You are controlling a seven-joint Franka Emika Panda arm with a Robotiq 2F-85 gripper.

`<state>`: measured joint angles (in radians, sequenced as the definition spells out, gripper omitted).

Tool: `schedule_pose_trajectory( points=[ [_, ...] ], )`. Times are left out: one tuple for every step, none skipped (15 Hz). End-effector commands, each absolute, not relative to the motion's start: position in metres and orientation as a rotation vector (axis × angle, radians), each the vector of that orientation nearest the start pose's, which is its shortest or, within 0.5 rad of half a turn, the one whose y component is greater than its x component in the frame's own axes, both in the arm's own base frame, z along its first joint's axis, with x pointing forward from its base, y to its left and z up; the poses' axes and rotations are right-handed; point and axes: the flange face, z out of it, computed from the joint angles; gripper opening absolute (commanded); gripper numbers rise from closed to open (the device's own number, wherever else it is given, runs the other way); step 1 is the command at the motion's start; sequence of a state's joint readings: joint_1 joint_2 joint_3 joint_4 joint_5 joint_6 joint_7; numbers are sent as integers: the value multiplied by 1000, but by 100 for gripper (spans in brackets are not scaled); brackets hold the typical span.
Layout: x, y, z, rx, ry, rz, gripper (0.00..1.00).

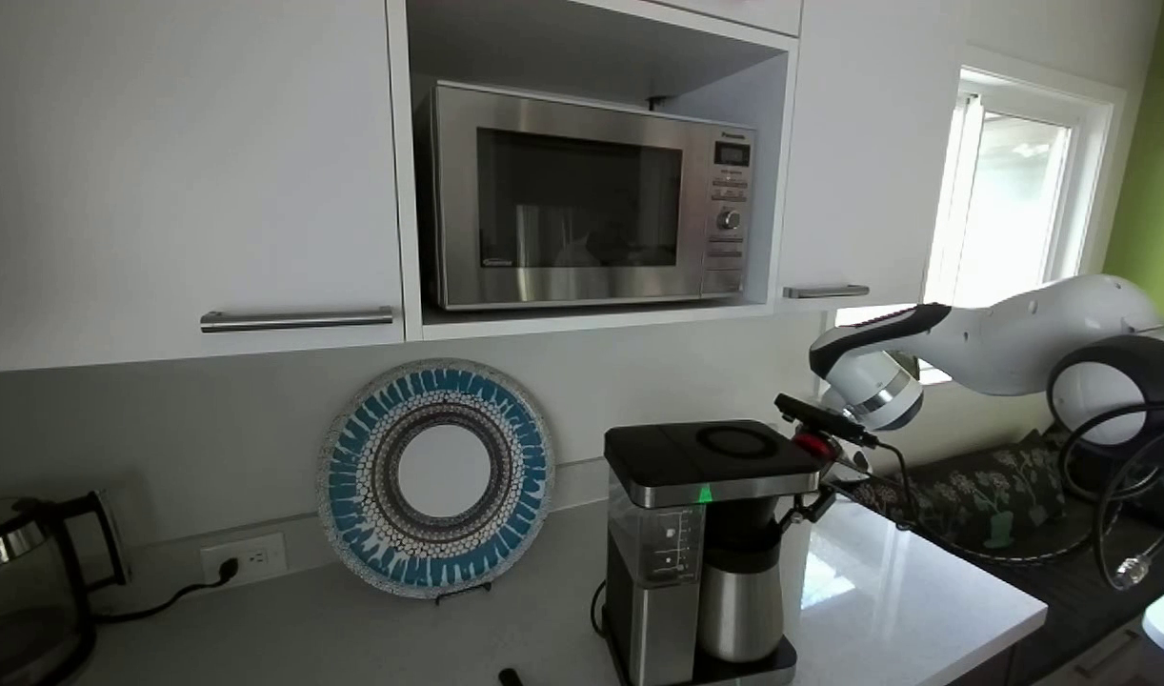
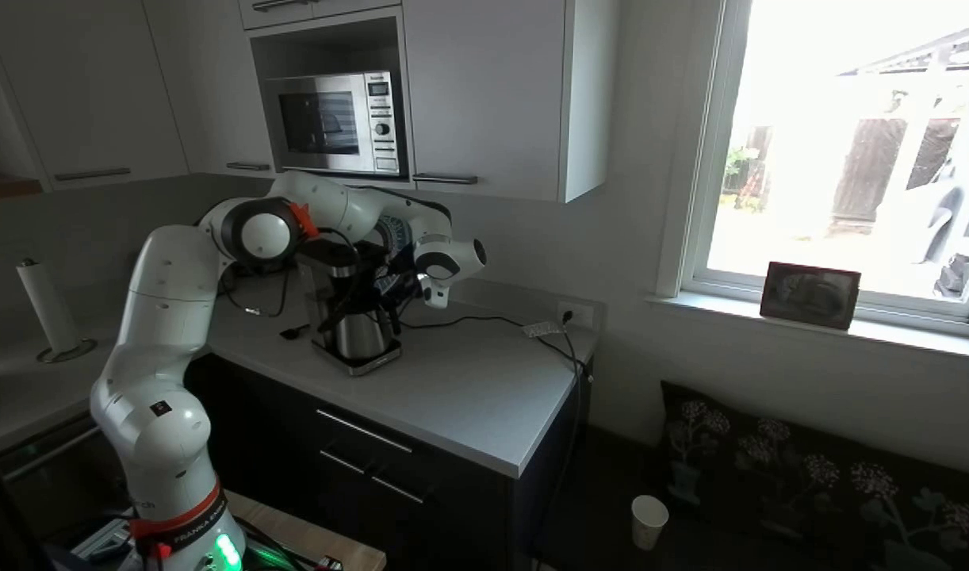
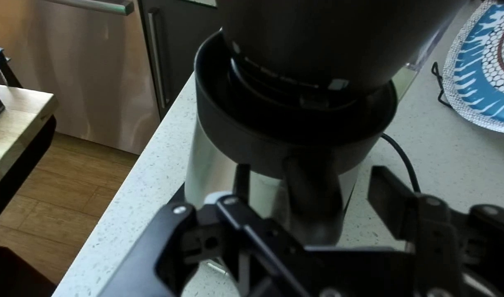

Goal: Remove the kettle from the coffee maker

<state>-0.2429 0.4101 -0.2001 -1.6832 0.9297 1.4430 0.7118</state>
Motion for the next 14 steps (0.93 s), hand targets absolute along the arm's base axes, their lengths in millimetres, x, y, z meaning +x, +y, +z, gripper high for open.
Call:
schedule_pose_trajectory(
  points=[
    [590, -166, 361, -1731, 1420, 895, 100],
    [590, -166, 359, -1729, 1418, 896, 89],
    [591, -166, 358, -1729, 1416, 895, 71],
    [591, -166, 357, -1724, 1413, 895, 71],
    [591, -166, 357, -1721, 1411, 897, 64],
    [591, -166, 356, -1722, 1411, 897, 56],
    [591, -166, 356, -1722, 1411, 897, 49],
    [591, -166, 356, -1721, 1409, 898, 40],
    [591, -167, 356, -1721, 1409, 897, 33],
    [591, -167, 356, -1720, 1408, 897, 24],
    [590, -168, 357, -1719, 1404, 898, 17],
    [591, -169, 358, -1719, 1402, 896, 8],
    [590, -170, 358, -1717, 1402, 897, 8],
    [589, -171, 358, -1722, 1401, 898, 8]
  ],
)
